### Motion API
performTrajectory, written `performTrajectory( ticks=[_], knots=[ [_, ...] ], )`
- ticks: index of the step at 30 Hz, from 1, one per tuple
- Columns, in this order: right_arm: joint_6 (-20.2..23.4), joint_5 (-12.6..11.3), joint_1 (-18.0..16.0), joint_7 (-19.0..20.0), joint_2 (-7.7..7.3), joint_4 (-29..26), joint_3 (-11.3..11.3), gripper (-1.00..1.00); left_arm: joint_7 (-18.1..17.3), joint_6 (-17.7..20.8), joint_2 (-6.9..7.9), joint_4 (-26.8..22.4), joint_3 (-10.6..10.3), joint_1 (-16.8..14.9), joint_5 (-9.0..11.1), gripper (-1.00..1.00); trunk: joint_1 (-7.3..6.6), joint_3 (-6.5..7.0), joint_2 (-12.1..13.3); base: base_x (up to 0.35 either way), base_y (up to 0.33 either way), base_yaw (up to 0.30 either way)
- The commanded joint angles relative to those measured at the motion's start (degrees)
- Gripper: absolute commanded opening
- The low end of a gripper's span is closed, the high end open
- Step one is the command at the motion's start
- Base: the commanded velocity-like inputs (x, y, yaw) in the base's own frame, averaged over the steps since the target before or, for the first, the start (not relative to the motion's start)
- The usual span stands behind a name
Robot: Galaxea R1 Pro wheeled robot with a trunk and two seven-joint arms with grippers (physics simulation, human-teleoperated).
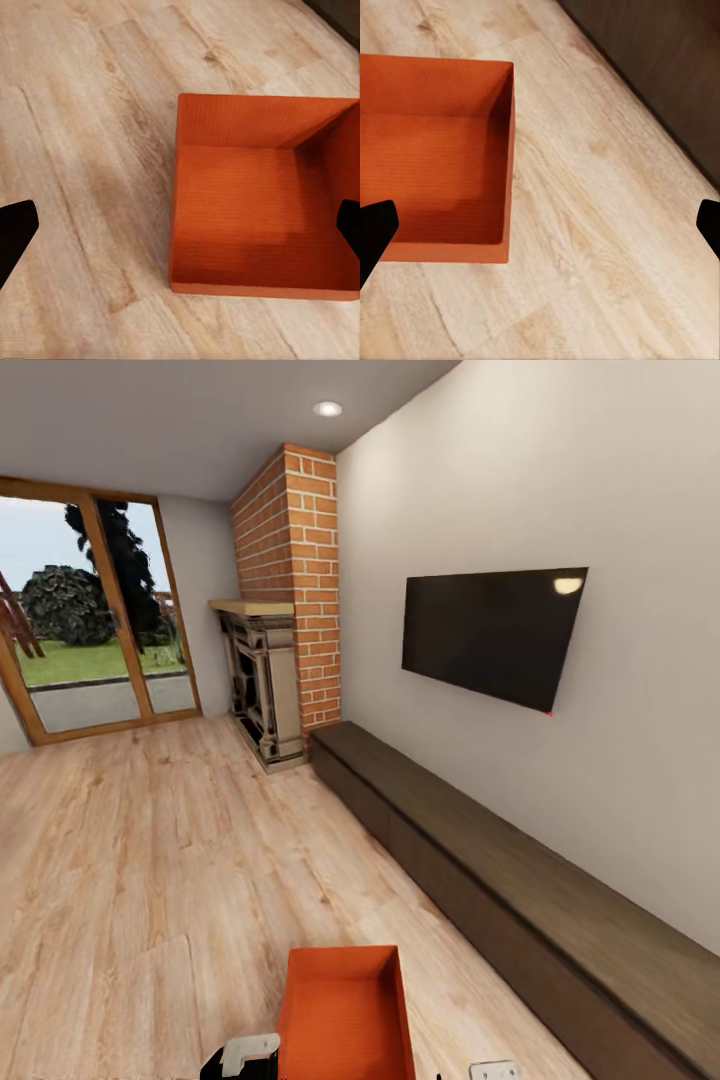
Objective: Move the two storage containers from the living room to the garage. In the garage, place one container on the floor and stack the other container on top of it (either order is fine).
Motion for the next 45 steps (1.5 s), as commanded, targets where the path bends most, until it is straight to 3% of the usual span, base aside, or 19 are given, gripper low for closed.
performTrajectory(
  ticks=[1,13,26,45],
  knots=[
    [-0.06,0.24,-0.04,-0.60,-0.02,0.04,0.44,1.00,0.31,-0.23,0.02,0.06,-0.49,-0.06,0.56,1.00,0.00,-0.07,-0.03,0.010,-0.029,0.171],
    [-0.09,0.41,-0.04,-0.59,-0.02,0.04,0.44,1.00,0.31,-0.23,0.02,0.06,-0.51,-0.06,0.55,1.00,0.00,-0.07,-0.03,0.011,0.000,0.036],
    [-0.10,0.41,-0.04,-0.57,-0.02,0.04,0.44,1.00,0.31,-0.23,0.02,0.06,-0.44,-0.06,0.59,1.00,0.00,-0.07,-0.03,0.165,0.049,0.154],
    [-0.10,0.41,-0.04,-0.53,-0.02,0.04,0.44,1.00,0.33,-0.23,-0.03,0.06,-0.56,-0.06,0.51,1.00,0.00,-0.07,-0.03,0.117,0.001,0.008]
  ],
)
